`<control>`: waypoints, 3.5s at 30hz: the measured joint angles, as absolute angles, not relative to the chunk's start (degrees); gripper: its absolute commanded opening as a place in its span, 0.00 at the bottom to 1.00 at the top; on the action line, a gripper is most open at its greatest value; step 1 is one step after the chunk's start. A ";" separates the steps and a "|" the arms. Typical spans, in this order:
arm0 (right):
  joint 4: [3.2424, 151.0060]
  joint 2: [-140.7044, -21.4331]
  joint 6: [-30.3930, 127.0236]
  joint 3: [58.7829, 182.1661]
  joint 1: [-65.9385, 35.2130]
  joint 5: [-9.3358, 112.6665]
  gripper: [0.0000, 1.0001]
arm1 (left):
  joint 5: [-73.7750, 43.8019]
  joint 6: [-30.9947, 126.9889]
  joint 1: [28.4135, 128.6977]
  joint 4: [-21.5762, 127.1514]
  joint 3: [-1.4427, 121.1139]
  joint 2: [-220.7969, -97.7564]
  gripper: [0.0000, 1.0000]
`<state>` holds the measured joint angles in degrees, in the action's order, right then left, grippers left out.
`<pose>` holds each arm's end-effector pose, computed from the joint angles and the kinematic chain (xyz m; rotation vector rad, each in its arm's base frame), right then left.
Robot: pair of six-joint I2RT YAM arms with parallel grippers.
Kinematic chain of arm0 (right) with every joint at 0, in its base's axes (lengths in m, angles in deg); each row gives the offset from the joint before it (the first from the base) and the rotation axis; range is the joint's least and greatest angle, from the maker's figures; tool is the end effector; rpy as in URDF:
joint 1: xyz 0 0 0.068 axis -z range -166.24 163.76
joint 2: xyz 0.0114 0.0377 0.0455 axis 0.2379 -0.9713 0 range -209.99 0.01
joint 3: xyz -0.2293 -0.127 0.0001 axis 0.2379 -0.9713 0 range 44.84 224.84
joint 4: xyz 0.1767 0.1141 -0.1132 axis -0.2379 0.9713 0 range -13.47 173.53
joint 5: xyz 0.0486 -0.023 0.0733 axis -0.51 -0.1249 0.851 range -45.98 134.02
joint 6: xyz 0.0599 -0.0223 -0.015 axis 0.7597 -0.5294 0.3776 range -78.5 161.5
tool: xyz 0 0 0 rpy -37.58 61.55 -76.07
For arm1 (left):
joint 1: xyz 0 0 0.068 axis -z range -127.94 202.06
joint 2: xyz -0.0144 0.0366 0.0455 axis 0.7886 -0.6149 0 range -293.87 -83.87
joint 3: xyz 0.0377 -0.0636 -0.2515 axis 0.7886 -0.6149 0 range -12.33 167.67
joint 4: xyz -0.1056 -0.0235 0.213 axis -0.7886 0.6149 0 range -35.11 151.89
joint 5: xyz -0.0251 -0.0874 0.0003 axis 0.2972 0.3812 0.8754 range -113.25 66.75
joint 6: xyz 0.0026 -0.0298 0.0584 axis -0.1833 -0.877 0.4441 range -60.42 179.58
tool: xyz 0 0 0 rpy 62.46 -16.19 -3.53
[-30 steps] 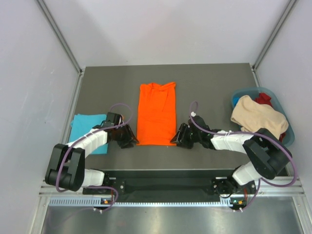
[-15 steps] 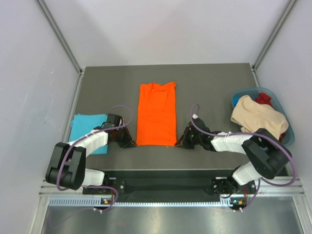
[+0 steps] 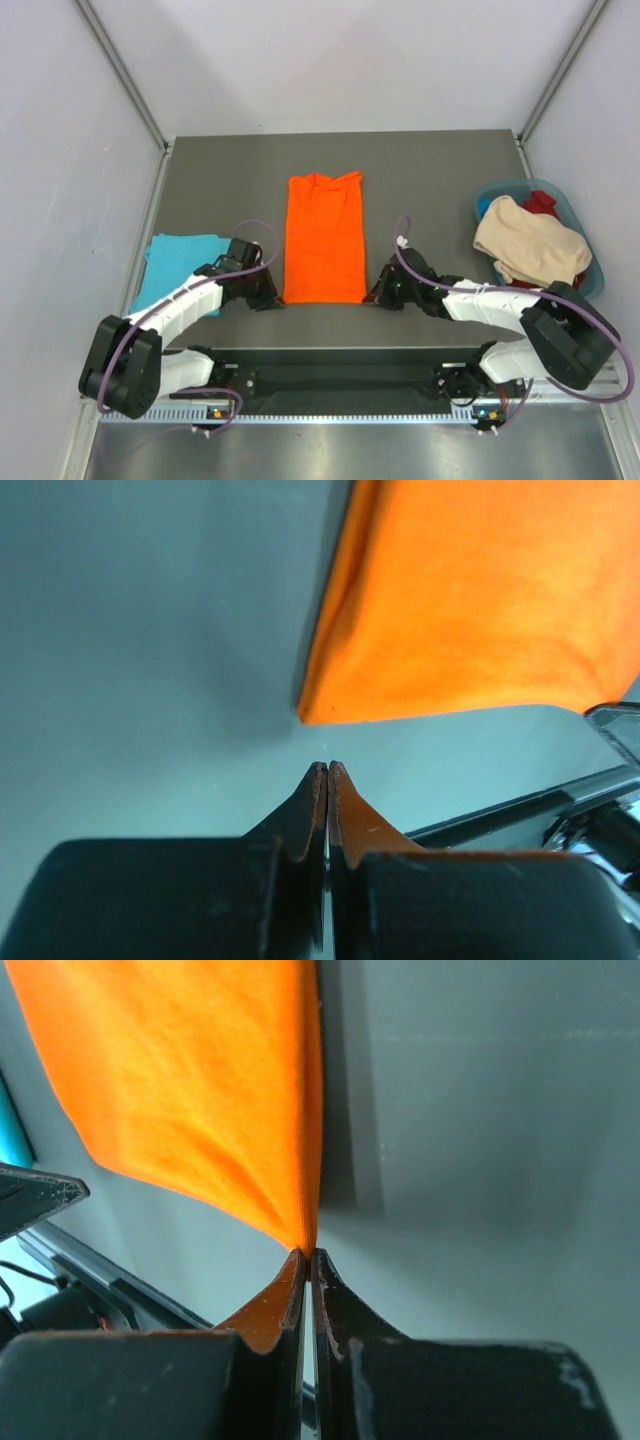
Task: Fold and stack the t-shirts
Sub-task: Fold the tshirt
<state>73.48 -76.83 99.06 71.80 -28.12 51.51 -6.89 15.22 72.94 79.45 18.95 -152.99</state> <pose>0.1714 0.1627 0.1382 0.2887 2.5914 0.8968 0.1799 -0.0843 0.1523 -0.4729 2.7633 -0.7104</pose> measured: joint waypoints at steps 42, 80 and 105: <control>77.55 -71.80 97.90 69.64 -31.12 48.10 0.00 | -12.66 8.51 76.59 73.55 15.68 -154.15 0.00; 94.88 -67.14 88.83 89.68 -27.80 43.84 0.00 | -16.72 11.83 76.44 88.37 41.51 -155.16 0.00; 99.25 -112.23 76.11 136.48 -9.28 57.28 0.00 | -13.42 17.97 64.37 80.76 82.38 -195.53 0.00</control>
